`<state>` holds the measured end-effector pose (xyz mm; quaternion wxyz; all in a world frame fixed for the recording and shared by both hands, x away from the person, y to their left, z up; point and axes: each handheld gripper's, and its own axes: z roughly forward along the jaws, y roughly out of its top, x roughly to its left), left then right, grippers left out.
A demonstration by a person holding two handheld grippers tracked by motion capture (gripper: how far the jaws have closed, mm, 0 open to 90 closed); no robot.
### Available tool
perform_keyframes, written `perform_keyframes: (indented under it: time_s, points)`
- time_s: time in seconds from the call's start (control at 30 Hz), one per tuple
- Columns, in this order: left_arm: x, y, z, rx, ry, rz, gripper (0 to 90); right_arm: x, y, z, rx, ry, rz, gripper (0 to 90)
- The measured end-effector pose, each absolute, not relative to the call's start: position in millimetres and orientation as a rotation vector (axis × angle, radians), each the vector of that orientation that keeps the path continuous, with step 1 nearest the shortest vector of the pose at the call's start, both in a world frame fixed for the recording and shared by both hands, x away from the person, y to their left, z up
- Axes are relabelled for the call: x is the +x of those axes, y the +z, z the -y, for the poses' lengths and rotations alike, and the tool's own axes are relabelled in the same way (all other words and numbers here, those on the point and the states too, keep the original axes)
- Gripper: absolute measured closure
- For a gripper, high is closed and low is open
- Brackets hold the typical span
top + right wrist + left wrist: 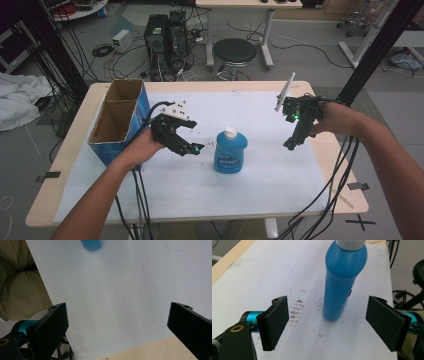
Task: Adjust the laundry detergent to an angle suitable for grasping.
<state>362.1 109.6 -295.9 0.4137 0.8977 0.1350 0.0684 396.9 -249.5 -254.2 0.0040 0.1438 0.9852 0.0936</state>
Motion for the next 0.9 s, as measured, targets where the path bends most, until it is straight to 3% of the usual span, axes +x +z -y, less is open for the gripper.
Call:
perform_keyframes:
  time_s: [0.13, 0.2, 0.47, 0.73, 0.9]
  points:
    - [365.0, -286.6, -111.9, 2.309, 0.197, -0.339, 17.9, 396.8, -253.8, 249.8, 0.452, 0.296, -3.086, 2.5]
    - [365.5, -283.9, -112.4, 2.326, 0.186, -0.331, 9.8, 396.9, -253.8, 249.9, 0.446, 0.300, -3.086, 2.5]
    - [364.7, -280.2, -107.8, 2.521, 0.185, -0.312, 1.6, 396.5, -253.3, 250.8, 0.450, 0.304, -3.084, 2.5]
    - [358.4, -269.8, -106.5, 2.647, 0.191, -0.299, 1.6, 395.5, -251.9, 250.9, 0.439, 0.325, -3.078, 2.5]
    - [355.8, -266.8, -107.1, 2.700, 0.129, -0.368, 1.6, 394.9, -251.0, 250.7, 0.442, 0.325, -3.077, 2.5]
